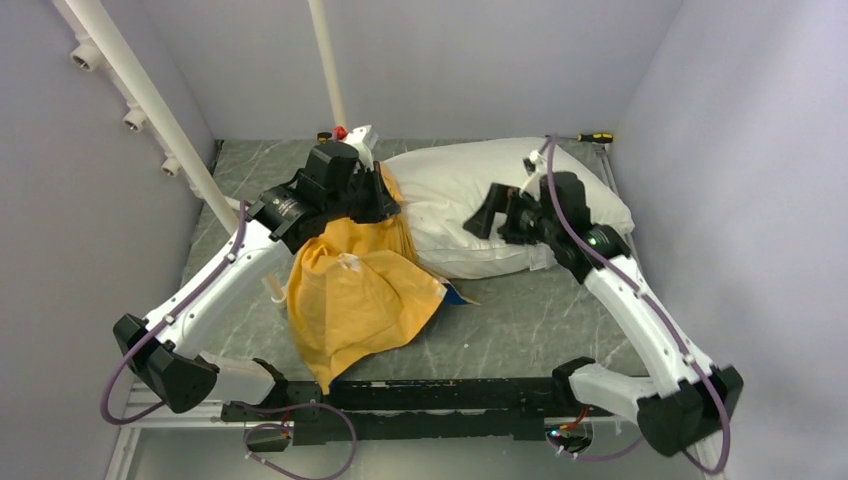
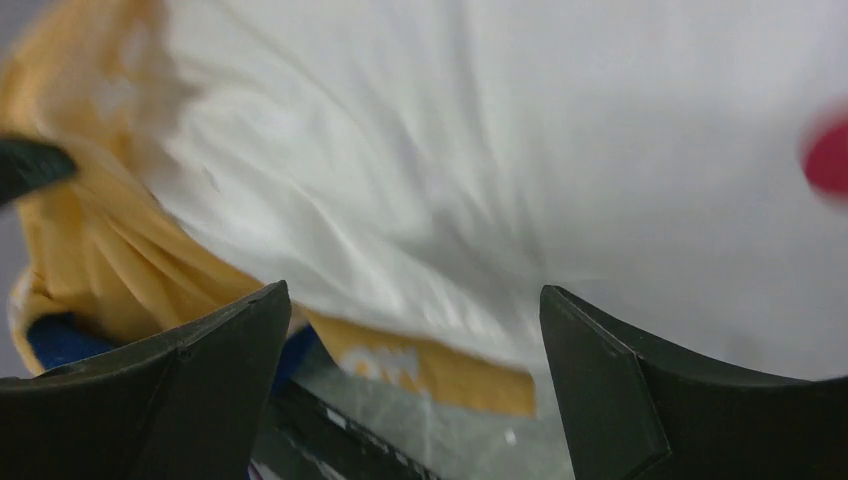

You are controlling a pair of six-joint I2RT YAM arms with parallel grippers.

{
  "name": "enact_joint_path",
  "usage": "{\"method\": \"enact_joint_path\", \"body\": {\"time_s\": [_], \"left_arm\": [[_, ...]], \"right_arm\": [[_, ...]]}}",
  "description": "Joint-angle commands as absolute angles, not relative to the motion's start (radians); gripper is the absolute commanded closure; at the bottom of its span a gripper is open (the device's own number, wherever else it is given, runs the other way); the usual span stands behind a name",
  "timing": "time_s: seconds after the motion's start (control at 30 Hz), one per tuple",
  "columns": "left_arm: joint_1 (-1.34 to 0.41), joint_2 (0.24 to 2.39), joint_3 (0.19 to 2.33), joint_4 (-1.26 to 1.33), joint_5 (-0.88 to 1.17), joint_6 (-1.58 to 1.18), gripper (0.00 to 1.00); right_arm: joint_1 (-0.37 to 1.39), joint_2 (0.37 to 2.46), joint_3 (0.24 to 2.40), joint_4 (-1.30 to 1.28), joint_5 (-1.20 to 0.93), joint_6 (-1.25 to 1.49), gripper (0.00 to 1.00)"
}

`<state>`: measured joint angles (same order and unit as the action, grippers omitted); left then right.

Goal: Put the pillow into the pillowcase

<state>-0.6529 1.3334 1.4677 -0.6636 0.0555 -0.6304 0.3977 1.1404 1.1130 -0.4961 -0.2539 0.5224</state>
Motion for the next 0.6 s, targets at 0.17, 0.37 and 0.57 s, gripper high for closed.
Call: {"method": "enact_joint_path", "body": {"time_s": [0.17, 0.37, 0.57], "left_arm": [[-0.638, 1.393, 1.516, -0.587, 0.146, -0.588, 1.0], [-0.637, 1.382, 1.505, -0.556, 0.193, -0.592, 1.0], [-0.64, 1.387, 1.512, -0.532, 0.302, -0.58, 1.0]], "right_arm": [[0.203, 0.859, 0.875, -0.743, -0.403, 0.662, 0.01], [0.148, 0.912, 0.675, -0.391, -0.635, 0.851, 0.01], [0.165, 1.088, 0.616, 0.118, -0.673, 1.091, 0.02]]}}
